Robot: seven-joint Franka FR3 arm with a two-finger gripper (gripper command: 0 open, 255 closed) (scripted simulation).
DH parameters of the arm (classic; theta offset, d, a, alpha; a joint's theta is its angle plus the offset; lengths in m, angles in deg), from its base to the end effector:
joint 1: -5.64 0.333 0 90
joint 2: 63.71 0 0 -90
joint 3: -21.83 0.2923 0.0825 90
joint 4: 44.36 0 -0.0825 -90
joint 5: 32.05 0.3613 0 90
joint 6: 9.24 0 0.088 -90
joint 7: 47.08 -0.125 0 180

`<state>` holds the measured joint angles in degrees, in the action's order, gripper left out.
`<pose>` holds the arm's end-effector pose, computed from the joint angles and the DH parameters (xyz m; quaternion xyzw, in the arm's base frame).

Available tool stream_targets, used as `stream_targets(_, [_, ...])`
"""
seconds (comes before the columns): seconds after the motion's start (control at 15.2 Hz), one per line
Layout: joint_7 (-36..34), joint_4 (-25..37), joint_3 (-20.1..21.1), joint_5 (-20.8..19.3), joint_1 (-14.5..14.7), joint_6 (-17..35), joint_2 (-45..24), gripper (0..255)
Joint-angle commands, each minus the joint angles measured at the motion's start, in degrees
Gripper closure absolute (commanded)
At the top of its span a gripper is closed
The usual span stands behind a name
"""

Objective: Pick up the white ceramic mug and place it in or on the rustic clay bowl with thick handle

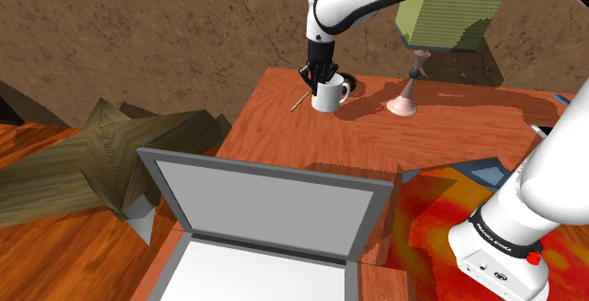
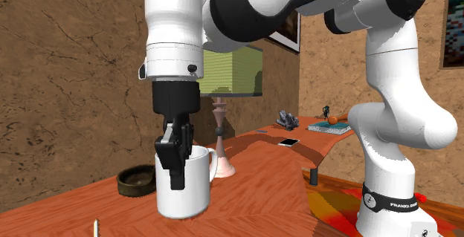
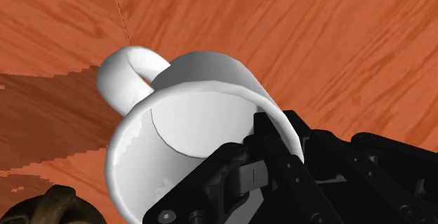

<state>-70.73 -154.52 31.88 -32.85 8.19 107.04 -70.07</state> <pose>0.5490 0.1197 0.4024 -0.9956 0.0937 0.0022 0.0029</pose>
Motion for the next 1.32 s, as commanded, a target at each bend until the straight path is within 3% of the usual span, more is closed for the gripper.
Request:
stream_targets(0.0, [0.2, 0.8, 0.0, 0.1, -0.1, -1.3, 0.6, 255])
stream_targets(0.99, [0.4, 9.6, 0.0, 0.5, -0.1, -12.0, 2.4, 255])
stream_targets(1.25, [5.1, 14.0, -2.2, 0.2, -2.6, -13.6, -0.4, 255])
